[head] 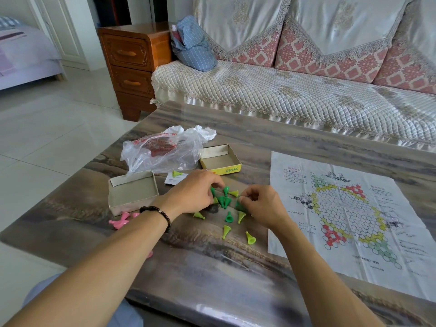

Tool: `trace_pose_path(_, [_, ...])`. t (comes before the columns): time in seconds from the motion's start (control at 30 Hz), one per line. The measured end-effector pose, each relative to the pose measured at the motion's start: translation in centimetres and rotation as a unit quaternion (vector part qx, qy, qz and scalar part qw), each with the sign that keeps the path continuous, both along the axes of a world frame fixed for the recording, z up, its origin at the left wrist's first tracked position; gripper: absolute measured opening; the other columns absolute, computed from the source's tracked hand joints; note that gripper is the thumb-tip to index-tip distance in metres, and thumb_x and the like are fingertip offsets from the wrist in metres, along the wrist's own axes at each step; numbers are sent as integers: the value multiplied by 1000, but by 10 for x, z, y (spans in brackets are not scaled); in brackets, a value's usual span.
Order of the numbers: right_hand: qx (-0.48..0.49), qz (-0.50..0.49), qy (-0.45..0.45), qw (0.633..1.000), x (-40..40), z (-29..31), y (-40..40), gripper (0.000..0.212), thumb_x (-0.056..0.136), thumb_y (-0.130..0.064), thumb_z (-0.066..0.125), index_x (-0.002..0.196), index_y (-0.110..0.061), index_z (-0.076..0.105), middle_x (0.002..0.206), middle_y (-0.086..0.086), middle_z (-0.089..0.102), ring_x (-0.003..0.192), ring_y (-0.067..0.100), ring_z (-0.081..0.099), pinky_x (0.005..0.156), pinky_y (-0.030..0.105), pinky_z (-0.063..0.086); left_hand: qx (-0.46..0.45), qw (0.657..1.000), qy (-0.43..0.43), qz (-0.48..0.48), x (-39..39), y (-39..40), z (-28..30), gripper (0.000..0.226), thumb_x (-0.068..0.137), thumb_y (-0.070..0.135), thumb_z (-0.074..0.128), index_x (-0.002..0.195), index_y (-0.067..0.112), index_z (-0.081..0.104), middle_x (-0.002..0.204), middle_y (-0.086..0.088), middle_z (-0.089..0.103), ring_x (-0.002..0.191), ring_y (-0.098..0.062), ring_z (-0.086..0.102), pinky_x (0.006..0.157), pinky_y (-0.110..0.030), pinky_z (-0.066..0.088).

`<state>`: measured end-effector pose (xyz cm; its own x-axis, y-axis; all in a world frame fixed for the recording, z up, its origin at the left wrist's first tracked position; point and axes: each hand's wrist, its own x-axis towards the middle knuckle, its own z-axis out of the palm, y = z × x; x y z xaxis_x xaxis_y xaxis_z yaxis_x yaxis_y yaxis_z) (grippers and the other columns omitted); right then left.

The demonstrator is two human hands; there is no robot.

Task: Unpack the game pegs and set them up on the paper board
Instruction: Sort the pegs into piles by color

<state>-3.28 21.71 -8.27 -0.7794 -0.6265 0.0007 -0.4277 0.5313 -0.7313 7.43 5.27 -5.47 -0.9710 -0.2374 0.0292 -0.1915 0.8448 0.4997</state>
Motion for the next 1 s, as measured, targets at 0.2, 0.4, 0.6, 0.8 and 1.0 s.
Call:
trace_pose_path(0.2, [-6,-7,-34,999,-2,-5,3,12,84,-18,69,72,-17,66,65,0,62,60,11,54,59,26,46,57,997,34,35,-7,8,3,38,83,-4,65,117,13,69,80,13,59,79,-4,62,70,-10,47])
trace_pose_path(0.4, [-66,-66,-8,996,-17,5,6,16,81,-14,69,66,-19,65,65,5,64,59,16,55,59,28,45,145,980,122,59,-42,14,11,29,78,-3,72,99,17,73,88,5,69,71,1,63,66,-6,47])
trace_pose_path(0.6, [-12,-55,80,995,-56,15,-4,8,82,-12,65,77,-15,69,70,-2,64,67,13,58,57,17,39,151,976,136,82,-98,20,0,28,75,-6,71,96,13,73,82,5,66,70,-1,59,65,-5,47])
trace_pose_path(0.8, [46,-26,95,994,-80,-3,-12,12,84,-13,62,93,-14,71,86,2,66,77,15,57,66,22,40,52,994,90,27,-129,14,-20,32,78,-8,60,99,13,72,93,0,69,78,-9,61,71,-21,50])
trace_pose_path(1.0, [43,-27,89,995,-77,-2,-5,35,80,-21,70,113,-13,66,97,2,66,88,16,60,75,22,45,22,997,66,-22,-121,7,-11,32,82,-6,61,105,12,72,100,-2,70,88,-11,63,80,-22,51])
